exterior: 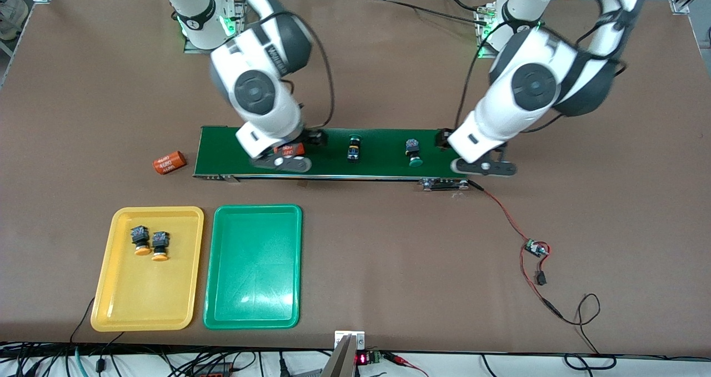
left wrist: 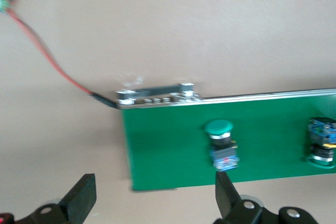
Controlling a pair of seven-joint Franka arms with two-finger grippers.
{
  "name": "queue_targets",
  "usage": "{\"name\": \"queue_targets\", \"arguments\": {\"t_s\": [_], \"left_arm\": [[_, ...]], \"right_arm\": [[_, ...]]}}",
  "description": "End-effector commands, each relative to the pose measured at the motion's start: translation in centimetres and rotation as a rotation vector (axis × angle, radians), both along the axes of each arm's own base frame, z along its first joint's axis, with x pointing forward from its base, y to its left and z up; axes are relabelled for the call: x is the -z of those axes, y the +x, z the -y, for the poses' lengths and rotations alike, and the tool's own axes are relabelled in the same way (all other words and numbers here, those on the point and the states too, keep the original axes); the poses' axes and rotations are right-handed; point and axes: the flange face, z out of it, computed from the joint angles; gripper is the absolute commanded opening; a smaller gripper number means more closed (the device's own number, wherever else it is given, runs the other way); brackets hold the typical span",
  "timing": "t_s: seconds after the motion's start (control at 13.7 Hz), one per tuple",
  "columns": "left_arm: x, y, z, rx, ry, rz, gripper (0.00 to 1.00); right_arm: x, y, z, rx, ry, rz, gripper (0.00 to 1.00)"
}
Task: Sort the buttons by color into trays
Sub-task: 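Grasp a green button on the belt with the right gripper while the left gripper withdraws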
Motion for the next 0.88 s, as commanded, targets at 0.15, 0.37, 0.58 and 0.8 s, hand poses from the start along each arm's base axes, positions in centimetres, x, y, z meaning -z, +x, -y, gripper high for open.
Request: {"name": "queue_targets", "arguments": {"t_s": [0.15, 0.37, 0.58, 0.8], "left_arm": [[-8.2, -1.4, -10.3, 0.139, 0.036, 0.014, 1.00], [-13.7, -2.6, -16.0, 0.052, 0.035, 0.095, 1.00], [-15.4, -2.8, -19.5, 0.016, 0.038, 0.109, 1.00], [-17.9, -2.4, -19.2, 0.027, 0.054, 0.000, 1.00]], "right_arm": [[2.7, -2.2, -4.3, 0.028, 0.011, 0.020, 1.00], [5.6, -2.6, -6.0, 0.032, 0.020, 0.033, 1.00], [7.9, -2.5, -6.8, 0.045, 0.029, 0.051, 1.00], [10.0, -1.4, -6.4, 0.053, 0.044, 0.074, 1.00]]}}
